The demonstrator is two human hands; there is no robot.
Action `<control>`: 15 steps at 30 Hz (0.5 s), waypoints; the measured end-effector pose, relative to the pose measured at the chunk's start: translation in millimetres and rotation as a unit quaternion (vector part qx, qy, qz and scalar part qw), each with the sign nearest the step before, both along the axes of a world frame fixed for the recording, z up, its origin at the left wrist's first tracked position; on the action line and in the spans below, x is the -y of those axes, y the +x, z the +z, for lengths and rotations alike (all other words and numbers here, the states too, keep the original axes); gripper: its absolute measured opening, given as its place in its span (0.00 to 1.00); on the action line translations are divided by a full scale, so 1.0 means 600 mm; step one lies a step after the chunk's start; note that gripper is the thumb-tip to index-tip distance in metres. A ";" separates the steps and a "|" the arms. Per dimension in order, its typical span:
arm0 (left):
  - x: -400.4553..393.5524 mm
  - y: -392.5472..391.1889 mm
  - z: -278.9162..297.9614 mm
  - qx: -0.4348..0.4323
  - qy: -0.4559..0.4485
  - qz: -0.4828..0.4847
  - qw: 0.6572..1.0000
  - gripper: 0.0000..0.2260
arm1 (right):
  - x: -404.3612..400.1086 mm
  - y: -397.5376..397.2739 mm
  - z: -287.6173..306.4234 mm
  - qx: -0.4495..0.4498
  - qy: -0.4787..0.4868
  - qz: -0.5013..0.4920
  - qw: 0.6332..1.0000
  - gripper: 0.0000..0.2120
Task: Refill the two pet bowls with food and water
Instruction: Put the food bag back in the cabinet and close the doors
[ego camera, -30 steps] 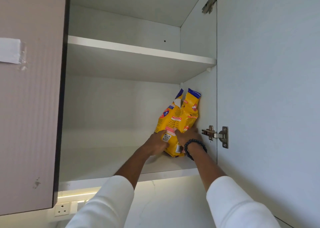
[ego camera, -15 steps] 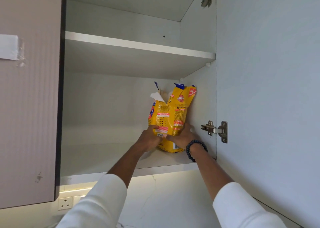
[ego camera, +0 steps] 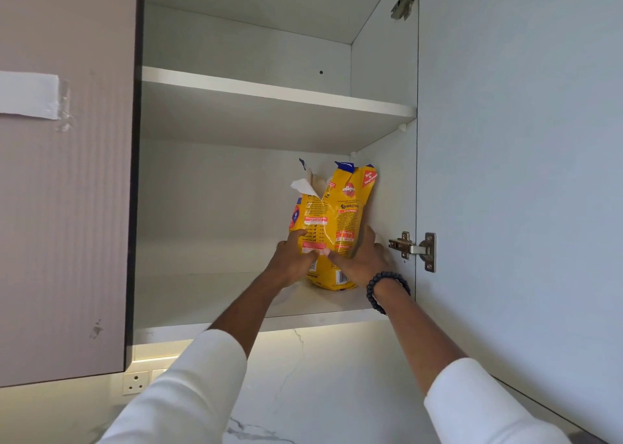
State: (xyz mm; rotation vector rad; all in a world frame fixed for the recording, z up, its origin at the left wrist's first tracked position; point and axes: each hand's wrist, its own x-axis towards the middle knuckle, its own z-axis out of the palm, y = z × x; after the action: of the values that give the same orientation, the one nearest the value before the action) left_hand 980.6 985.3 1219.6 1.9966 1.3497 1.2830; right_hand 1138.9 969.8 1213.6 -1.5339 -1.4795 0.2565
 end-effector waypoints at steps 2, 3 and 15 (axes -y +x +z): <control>0.021 -0.003 0.001 -0.003 0.003 -0.003 1.000 0.28 | 0.017 -0.005 -0.002 0.006 0.020 -0.002 1.000 0.53; 0.033 -0.003 0.003 0.000 0.010 -0.003 1.000 0.27 | 0.027 -0.007 -0.002 0.008 0.037 -0.004 0.999 0.50; 0.270 0.132 0.081 0.182 0.183 -0.130 0.957 0.06 | 0.303 0.050 0.060 0.014 0.248 -0.086 0.965 0.10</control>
State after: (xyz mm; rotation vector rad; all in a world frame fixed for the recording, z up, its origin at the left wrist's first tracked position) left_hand 1059.7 823.4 1268.5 1.9485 0.6906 1.7587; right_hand 1168.9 787.7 1249.5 -1.2457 -1.2956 -0.2281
